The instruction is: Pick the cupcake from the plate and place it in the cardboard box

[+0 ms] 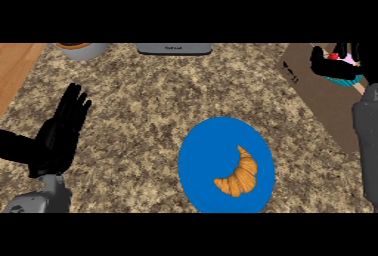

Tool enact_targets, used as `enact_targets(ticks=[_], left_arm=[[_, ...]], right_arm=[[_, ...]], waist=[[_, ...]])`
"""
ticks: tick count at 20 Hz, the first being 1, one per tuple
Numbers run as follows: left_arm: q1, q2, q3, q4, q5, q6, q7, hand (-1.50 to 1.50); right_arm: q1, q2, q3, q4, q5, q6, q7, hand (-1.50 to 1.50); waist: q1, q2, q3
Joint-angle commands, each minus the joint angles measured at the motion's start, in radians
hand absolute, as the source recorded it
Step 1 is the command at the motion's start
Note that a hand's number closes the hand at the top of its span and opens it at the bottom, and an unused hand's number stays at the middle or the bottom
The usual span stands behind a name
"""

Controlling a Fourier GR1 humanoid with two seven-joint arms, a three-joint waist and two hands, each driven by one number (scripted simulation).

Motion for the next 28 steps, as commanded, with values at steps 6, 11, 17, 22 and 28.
enact_targets(ticks=[6,11,17,22,28], left_arm=[[0.000,-0.040,-0.041,0.044,-0.052,0.028,-0.046,0.00],[-0.029,0.005,-0.001,0.026,0.006,-0.018,-0.004,0.00],[-0.005,-0.027,-0.028,0.013,-0.007,-0.004,-0.021,0.00],[-0.032,-0.001,-0.009,0.031,0.002,-0.019,-0.011,0.00],[0.010,0.031,0.026,-0.001,0.033,-0.044,-0.002,0.00]], right_arm=[[-0.190,-0.153,-0.046,0.489,0.050,-0.113,-0.183,1.50],[-0.113,-0.234,0.036,0.659,0.178,0.008,-0.176,1.50],[-0.216,-0.216,-0.057,0.864,0.098,-0.080,-0.261,-1.50],[-0.199,-0.168,-0.153,0.842,0.000,-0.357,-0.425,-1.50],[-0.267,-0.190,-0.316,0.841,-0.225,-0.308,-0.595,-1.50]], waist=[[0.010,0.003,0.000],[0.028,0.012,0.000],[0.041,0.016,0.002],[0.032,0.015,0.004],[0.018,0.003,0.002]])
